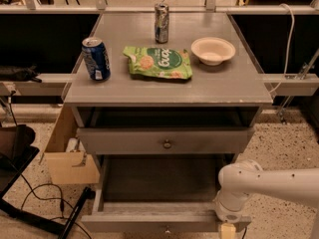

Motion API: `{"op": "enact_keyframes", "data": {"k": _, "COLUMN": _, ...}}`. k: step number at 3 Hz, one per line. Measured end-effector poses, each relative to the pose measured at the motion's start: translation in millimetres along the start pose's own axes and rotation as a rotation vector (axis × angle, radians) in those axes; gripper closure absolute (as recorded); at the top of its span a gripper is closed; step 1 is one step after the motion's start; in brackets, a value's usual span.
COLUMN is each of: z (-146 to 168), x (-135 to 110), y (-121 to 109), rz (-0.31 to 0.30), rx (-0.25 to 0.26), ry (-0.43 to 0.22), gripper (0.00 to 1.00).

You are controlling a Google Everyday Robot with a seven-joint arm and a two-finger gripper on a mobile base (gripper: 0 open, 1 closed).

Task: Open middle drawer

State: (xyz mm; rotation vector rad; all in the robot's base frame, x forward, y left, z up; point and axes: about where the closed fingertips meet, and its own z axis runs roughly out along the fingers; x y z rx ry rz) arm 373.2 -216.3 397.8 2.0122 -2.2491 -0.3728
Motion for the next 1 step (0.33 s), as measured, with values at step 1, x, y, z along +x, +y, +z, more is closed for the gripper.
{"op": "enact_keyframes", "data": {"k": 1, "z": -53.5, "x": -8.8, "y": 36.4, "rz": -0.092, "rx": -0.008, "ry": 0.017, "gripper": 0.0}}
